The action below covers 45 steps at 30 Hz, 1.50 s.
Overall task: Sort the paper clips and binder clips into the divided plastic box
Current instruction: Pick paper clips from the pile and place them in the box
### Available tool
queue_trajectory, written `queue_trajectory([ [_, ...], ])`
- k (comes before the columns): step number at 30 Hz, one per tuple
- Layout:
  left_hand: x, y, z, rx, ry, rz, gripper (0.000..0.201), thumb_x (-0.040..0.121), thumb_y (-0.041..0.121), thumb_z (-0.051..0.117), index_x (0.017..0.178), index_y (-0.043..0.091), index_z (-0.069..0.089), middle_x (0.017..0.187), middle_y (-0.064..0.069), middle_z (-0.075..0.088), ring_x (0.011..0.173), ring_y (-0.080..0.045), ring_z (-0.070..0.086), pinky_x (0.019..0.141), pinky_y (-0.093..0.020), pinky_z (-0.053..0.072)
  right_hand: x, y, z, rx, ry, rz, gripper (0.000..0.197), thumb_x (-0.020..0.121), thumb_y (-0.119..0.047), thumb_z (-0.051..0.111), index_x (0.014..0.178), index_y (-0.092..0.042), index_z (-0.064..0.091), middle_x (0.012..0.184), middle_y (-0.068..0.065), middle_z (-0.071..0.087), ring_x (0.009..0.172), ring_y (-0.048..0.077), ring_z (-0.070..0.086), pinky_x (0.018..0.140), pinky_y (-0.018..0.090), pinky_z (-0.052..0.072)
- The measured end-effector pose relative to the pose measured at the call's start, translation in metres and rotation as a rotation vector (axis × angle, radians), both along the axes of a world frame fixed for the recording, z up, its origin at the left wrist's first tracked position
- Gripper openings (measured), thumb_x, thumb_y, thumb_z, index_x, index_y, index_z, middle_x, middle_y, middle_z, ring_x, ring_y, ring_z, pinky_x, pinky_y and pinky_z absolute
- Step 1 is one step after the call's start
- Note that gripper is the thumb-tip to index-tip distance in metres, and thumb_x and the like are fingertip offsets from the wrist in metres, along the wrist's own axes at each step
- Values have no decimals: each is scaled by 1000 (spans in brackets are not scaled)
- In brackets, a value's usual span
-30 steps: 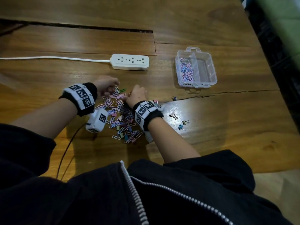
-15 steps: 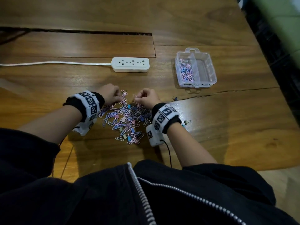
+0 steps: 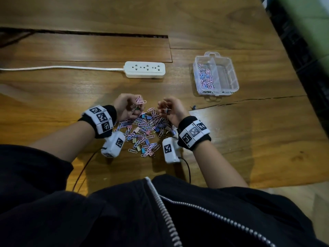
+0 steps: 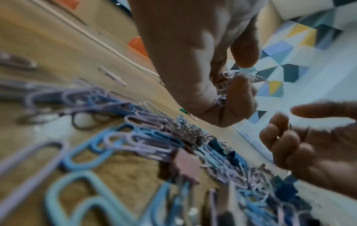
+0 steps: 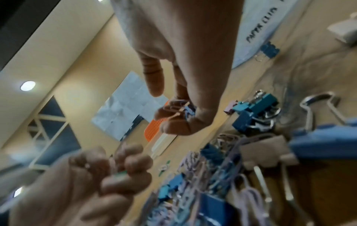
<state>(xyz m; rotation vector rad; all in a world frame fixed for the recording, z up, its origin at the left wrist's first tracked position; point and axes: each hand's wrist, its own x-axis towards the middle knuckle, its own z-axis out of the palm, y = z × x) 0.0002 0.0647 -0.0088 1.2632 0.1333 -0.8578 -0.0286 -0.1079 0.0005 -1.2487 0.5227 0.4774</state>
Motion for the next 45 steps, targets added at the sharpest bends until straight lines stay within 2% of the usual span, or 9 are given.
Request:
queue_trajectory([
  [5, 0, -5, 1, 135, -9, 117, 37, 93, 29, 41, 58, 17, 40, 44, 4, 48, 30, -4, 33, 29, -10, 25, 4, 14, -15, -749, -147, 330, 16, 88, -23, 57, 77, -15, 48, 85, 4, 58, 76, 17, 55, 70, 30, 51],
  [13, 6, -2, 1, 879, -472, -258, 28, 98, 31, 32, 88, 13, 50, 88, -6, 52, 65, -15, 44, 54, -22, 34, 7, 15, -8, -1028, -225, 707, 23, 84, -12, 62, 106, -6, 55, 111, 10, 61, 102, 24, 58, 90, 36, 50],
  [19, 6, 0, -1, 1154, -674, -657, 36, 83, 35, 62, 110, 14, 51, 115, -5, 61, 94, -19, 54, 83, -31, 46, 4, 8, -4, -1037, -154, 817, 20, 94, -18, 47, 105, -6, 57, 93, 7, 54, 86, 18, 51, 74, 28, 47],
  [24, 3, -7, -6, 1235, -734, -799, 20, 91, 35, 49, 89, 15, 48, 87, -3, 58, 77, -17, 50, 72, -32, 48, -4, -7, -6, -1057, -169, 833, 10, 96, -19, 41, 91, -12, 46, 89, 6, 53, 66, 15, 50, 48, 18, 34],
  [27, 2, -8, -6, 1218, -700, -822, 29, 95, 31, 42, 68, 21, 36, 66, 2, 43, 65, -16, 41, 58, -26, 35, -9, -10, -10, -1001, -220, 725, 16, 91, -23, 51, 101, -11, 47, 100, 8, 58, 79, 20, 62, 64, 28, 53],
  [31, 0, -5, -2, 993, -542, -665, 23, 97, 27, 39, 78, 14, 45, 71, 0, 44, 61, -11, 37, 56, -23, 32, -9, -1, -14, -1040, -232, 741, 46, 78, -36, 67, 112, -13, 48, 113, 9, 58, 101, 24, 56, 89, 41, 51],
  [36, -1, 1, 5, 692, -185, -363, 22, 95, 18, 33, 76, 13, 41, 63, -1, 38, 46, -9, 33, 38, -17, 30, -8, 10, -12, -1135, -242, 870, 23, 86, -30, 59, 95, -16, 45, 98, 6, 51, 90, 20, 49, 79, 31, 43],
  [39, -4, 4, 1, 369, 21, -190, 20, 88, 11, 29, 70, 11, 38, 49, 2, 40, 29, -5, 27, 28, -9, 22, -13, 14, -10, -1256, -272, 1003, 31, 93, -29, 46, 118, -10, 46, 103, 8, 55, 95, 22, 55, 78, 31, 46],
  [45, -5, -18, 14, 314, 29, -159, 24, 86, 12, 28, 63, 18, 30, 37, 8, 33, 27, -4, 22, 29, -8, 15, -17, 4, -14, -1145, -312, 938, 31, 88, -2, 46, 117, -10, 48, 116, 7, 59, 104, 22, 57, 85, 30, 50],
])
